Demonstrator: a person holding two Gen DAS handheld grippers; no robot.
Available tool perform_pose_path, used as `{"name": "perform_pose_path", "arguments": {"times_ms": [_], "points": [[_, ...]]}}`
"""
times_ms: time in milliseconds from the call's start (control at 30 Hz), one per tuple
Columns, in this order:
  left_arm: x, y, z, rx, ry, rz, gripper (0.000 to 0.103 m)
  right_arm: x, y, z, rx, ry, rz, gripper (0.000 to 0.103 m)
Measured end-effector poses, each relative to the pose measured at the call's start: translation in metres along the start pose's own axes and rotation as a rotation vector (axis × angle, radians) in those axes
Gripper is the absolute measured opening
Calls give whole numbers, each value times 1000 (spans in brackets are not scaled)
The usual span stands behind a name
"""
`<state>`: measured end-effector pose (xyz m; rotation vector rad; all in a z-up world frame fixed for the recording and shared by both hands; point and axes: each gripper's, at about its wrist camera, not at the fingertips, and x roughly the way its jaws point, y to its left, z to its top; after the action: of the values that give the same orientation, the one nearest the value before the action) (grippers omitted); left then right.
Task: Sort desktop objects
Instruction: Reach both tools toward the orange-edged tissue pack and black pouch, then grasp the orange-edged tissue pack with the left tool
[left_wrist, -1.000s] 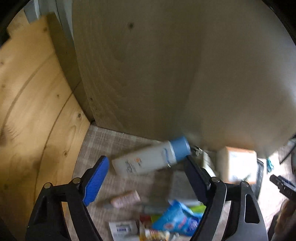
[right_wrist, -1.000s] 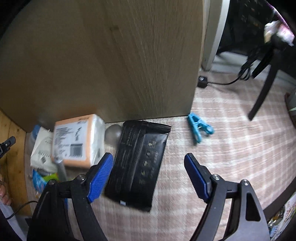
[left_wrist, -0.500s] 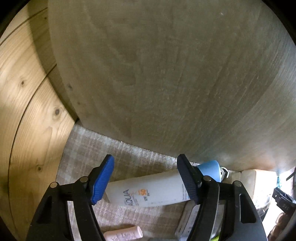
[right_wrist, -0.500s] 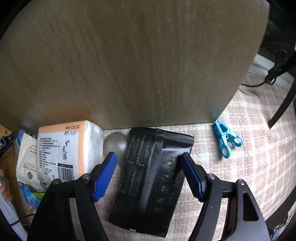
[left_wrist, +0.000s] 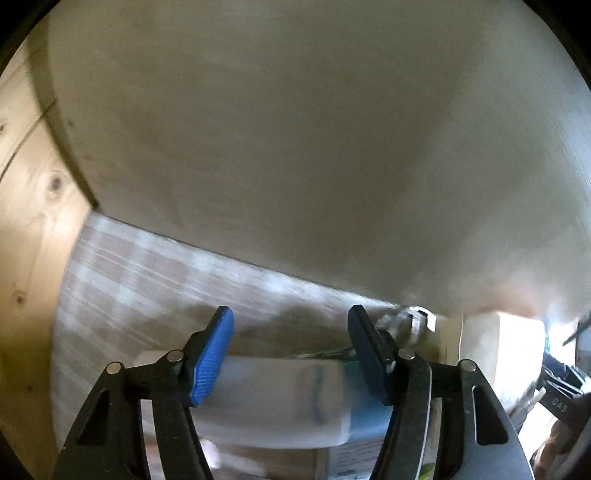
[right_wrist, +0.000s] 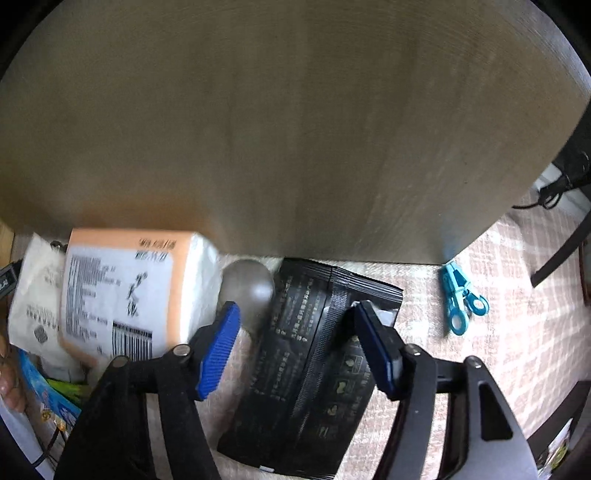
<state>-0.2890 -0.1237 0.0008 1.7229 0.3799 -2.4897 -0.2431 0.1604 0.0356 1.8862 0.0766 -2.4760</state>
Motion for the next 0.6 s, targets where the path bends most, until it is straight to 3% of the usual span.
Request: {"name": "perform_pose_path", "arguments": {"times_ms": [167,333,400,600], "points": [[-10,-37,-37,56,14,-87,56,-10,7,-24,-73,-8,-3,54],[-33,-71,-77,157,-24,-79,52,-23,-2,-65,-124,-5,-13,54],[-40,-83,-100,195,3,-116,53,-31,-6,-90,-161,-4,-20,54],[-57,-109,-174,298,32,-99,53,-49,-18,-155,-223,-5,-59,54]]}}
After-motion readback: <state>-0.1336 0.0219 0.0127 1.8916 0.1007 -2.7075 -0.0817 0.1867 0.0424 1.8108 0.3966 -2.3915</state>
